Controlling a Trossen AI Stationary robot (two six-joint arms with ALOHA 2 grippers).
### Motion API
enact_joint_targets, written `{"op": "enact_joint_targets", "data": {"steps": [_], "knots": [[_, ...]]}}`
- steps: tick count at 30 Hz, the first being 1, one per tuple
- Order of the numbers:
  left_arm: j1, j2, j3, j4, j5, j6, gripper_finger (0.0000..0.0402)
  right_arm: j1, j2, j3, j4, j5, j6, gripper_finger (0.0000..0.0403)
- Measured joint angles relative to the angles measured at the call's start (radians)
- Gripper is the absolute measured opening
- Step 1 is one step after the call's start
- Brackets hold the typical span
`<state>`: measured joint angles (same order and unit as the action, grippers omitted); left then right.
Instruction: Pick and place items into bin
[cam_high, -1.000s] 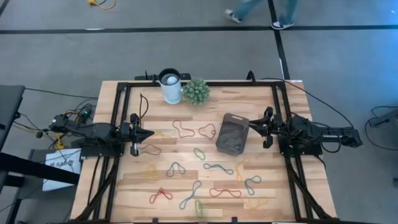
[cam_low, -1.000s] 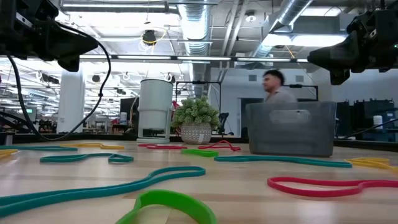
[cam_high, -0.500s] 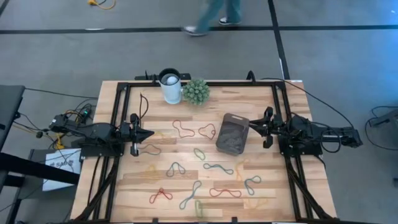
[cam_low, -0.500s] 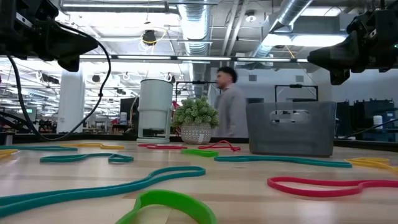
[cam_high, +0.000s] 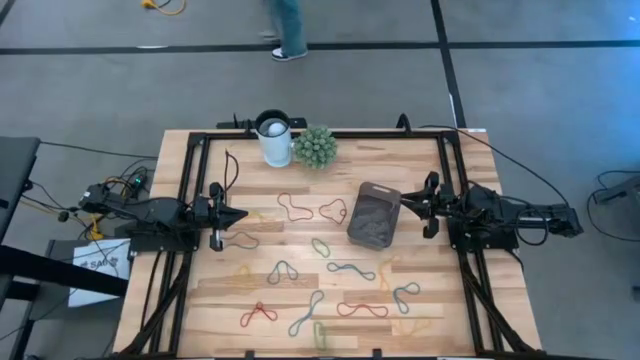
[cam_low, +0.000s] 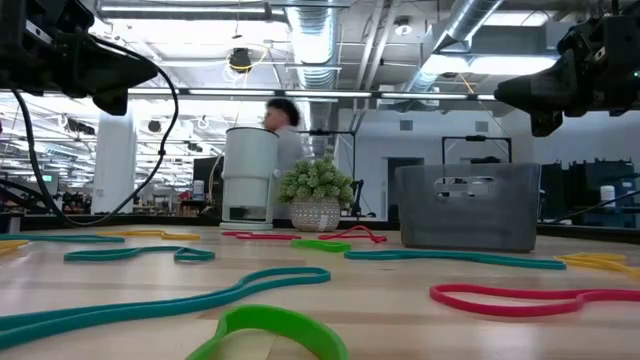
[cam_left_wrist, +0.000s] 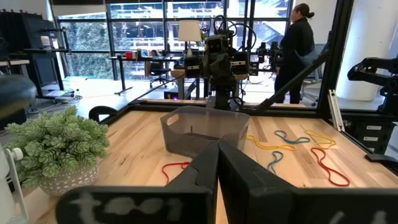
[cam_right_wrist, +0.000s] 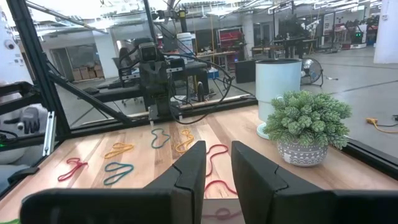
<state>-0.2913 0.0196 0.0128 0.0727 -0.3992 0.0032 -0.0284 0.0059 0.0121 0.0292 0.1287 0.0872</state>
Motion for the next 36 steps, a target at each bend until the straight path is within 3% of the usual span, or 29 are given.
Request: {"op": "enact_joint_targets", "data": {"steps": [30,33,36], "knots": [[0.0,0.0,0.0,0.0,0.0,-0.003,0.0,0.0,0.0,0.0,0.0,0.0,0.0,0.007],[0.0,0.0,0.0,0.0,0.006,-0.069,0.0,0.0,0.0,0.0,0.0,0.0,0.0,0.007],[0.0,0.0,0.0,-0.003,0.082,-0.194,0.0,0.0,0.0,0.0,0.0,0.0,0.0,0.007]]}}
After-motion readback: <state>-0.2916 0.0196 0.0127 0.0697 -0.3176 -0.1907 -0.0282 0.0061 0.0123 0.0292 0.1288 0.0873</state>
